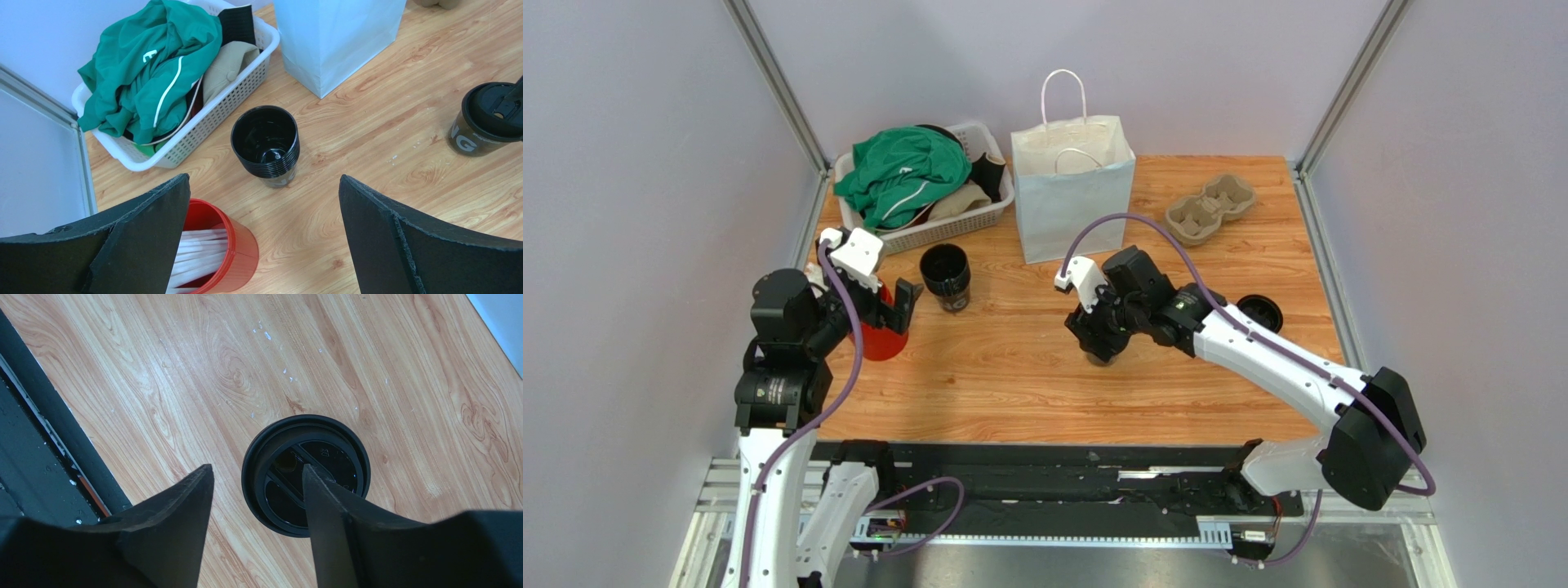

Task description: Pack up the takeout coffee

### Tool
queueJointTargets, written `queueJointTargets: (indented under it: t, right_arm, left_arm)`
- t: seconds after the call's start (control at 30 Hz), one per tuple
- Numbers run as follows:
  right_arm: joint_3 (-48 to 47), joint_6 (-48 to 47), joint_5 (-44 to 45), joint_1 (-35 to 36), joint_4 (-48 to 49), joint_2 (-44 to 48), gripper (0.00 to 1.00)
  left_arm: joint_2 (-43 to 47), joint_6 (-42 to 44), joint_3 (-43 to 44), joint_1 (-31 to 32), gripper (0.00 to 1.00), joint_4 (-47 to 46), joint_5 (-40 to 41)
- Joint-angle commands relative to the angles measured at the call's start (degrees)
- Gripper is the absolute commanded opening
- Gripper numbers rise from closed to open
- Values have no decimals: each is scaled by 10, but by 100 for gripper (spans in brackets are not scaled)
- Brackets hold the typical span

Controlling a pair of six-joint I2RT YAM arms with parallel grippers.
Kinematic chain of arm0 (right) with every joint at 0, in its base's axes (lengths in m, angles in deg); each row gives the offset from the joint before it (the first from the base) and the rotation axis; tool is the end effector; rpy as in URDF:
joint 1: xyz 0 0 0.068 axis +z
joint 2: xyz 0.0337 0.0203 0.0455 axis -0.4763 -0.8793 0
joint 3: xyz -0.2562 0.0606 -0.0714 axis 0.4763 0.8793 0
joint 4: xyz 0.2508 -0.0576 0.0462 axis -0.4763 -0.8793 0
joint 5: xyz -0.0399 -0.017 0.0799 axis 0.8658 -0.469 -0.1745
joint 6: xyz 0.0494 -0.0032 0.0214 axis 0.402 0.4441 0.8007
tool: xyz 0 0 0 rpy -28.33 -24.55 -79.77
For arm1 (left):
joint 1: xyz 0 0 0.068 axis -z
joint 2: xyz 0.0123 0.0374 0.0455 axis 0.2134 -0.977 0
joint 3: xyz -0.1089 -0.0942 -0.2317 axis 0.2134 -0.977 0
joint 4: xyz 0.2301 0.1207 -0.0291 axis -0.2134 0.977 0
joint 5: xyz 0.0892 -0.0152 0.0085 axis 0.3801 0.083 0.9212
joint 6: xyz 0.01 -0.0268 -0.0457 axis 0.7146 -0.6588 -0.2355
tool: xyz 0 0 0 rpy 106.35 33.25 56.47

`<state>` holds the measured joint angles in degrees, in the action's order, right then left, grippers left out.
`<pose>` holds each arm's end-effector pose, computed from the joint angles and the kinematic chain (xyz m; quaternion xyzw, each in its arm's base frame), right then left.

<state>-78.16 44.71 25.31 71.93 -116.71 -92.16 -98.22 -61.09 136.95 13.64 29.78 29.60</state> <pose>0.1979 0.1965 0.2706 -0.4925 0.7990 0.1611 0.3050 0.1256 -0.0168 0.3801 0.2198 0.7500 -0.0950 0.6166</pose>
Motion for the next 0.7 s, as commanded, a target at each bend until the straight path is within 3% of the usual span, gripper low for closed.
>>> queueJointTargets:
  t: [0.0, 0.23, 0.67]
  right_arm:
    - [-23, 14, 46, 13, 18, -1, 56]
    - [-20, 9, 81, 25, 27, -18, 43]
    - [-22, 3, 81, 29, 24, -44, 32]
  left_arm:
    - [-5, -8, -1, -8, 99, -21, -5]
    - [-12, -11, -2, -10, 99, -21, -8]
    - [-22, -11, -4, -11, 99, -20, -13]
